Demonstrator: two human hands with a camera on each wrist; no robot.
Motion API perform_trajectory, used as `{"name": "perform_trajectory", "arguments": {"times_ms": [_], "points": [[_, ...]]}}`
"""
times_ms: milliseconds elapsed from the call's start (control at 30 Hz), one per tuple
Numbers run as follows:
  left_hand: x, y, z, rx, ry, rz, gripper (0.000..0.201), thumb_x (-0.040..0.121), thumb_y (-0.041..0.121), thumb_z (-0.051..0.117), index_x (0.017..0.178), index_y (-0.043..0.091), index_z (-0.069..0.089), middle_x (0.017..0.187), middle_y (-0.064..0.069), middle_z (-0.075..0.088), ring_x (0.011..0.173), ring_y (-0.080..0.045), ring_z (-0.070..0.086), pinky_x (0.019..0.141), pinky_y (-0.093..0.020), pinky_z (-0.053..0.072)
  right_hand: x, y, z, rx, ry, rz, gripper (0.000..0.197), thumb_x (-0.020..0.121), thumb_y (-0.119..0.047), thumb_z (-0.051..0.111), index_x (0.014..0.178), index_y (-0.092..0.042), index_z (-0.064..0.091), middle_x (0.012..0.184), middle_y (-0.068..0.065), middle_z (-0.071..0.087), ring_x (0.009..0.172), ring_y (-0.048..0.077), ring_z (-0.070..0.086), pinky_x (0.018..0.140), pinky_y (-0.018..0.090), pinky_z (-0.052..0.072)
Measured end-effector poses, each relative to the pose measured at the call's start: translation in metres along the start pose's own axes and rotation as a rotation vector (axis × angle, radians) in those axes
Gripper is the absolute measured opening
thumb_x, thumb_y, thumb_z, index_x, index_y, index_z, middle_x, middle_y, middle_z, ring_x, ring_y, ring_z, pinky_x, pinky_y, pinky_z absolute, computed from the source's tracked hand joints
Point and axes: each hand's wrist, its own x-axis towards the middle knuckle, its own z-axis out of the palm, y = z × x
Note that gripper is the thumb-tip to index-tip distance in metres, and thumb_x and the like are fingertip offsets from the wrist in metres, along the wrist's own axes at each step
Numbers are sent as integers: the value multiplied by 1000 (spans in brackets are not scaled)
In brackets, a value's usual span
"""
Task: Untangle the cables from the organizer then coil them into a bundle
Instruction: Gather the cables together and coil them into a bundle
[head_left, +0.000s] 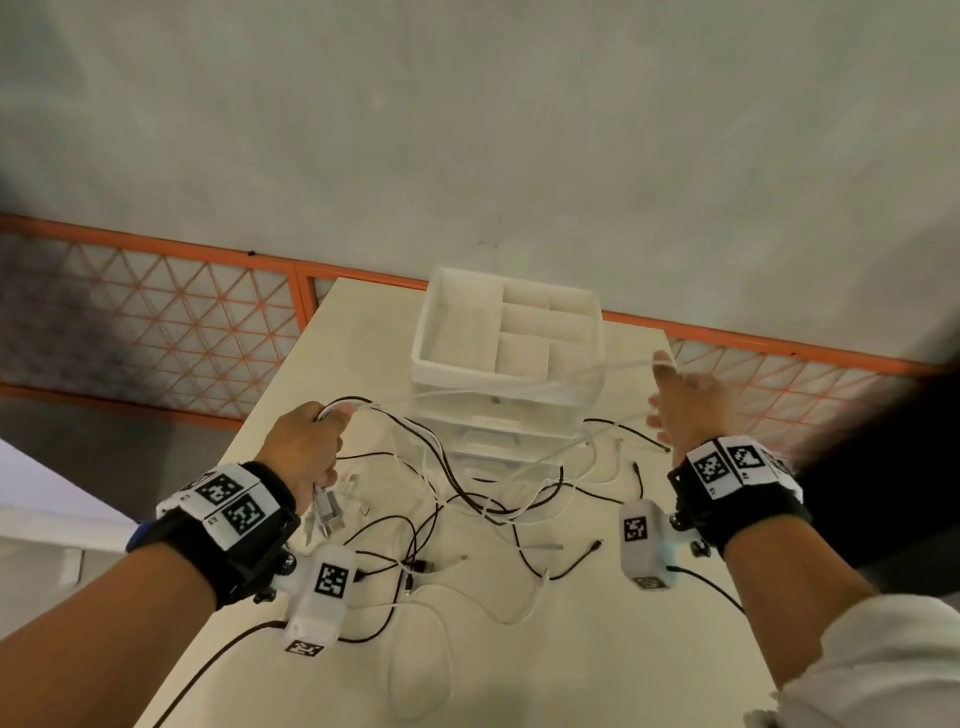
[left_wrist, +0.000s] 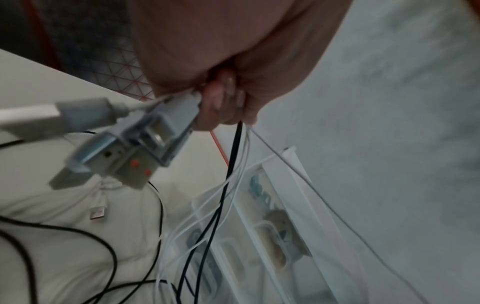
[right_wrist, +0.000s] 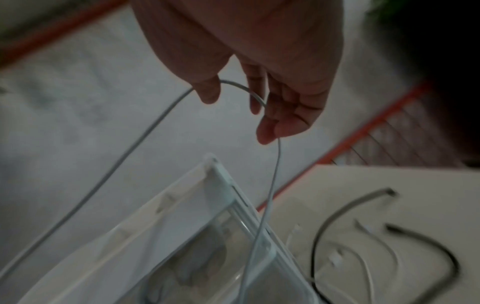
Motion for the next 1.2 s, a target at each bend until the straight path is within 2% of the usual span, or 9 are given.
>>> {"name": "perform_trajectory", "arguments": {"times_ms": [100,267,367,467,700,800,933,1100,1200], "points": [[5,-2,0,33,19,4,28,100,27,53,79,9,52,65,-5,37,50,-18,26,41,-22,24,0,6,-1,18,2,65,64,69,-81,56,79,-17,61,89,14,76,79,29,72,79,49,58],[8,-3,10,102,22,16,25,98,22,54,86,3,63,65,-7,39,50,-20,28,44,-25,25,-17,-69,-9,169,123,-288,72,67,-86,59,109,-28,63,101,-2,75,92,23,73,86,48,60],[9,-3,18,108,-3,26,29,99,27,53,85,3,61,64,-7,39,50,-20,29,45,-26,26,-30,-105,-16,241,122,-529,46,79,-69,66,108,-33,61,107,-5,73,84,21,74,74,38,60],[7,0,24,57,-64,15,28,100,27,52,83,5,58,60,-3,38,48,-16,28,43,-24,24,-31,-110,-18,260,75,-584,38,81,-65,68,106,-38,59,113,-7,71,79,20,74,74,38,59],[-3,10,15,-76,-227,41,22,100,22,55,87,4,58,57,0,45,40,-8,31,37,-21,28,-4,-5,-13,48,-128,-302,37,65,-51,67,100,-44,60,124,-5,69,91,21,73,88,48,56],[-7,19,7,-27,-275,83,25,98,27,58,90,3,61,53,5,38,43,-9,26,38,-21,25,0,68,-13,-325,-368,-93,48,74,-19,69,116,-40,60,135,-1,65,100,23,68,92,46,55],[-16,30,4,60,-334,159,36,98,38,56,93,4,64,51,10,35,44,-9,26,42,-23,25,-21,92,-7,-623,-524,-44,51,85,-16,63,135,-27,59,105,-2,74,96,22,69,94,39,55],[-39,48,18,121,-499,222,47,104,39,40,96,8,75,54,5,35,46,-10,26,46,-26,24,-88,15,20,-312,-673,-306,71,83,-45,78,140,-51,38,64,-2,68,60,6,61,72,29,53],[-60,54,29,223,-578,308,48,103,31,45,65,21,71,53,3,39,47,-12,28,48,-27,25,-128,-24,47,-103,-753,-324,75,81,-43,81,141,-54,36,61,10,66,51,10,57,56,25,48]]}}
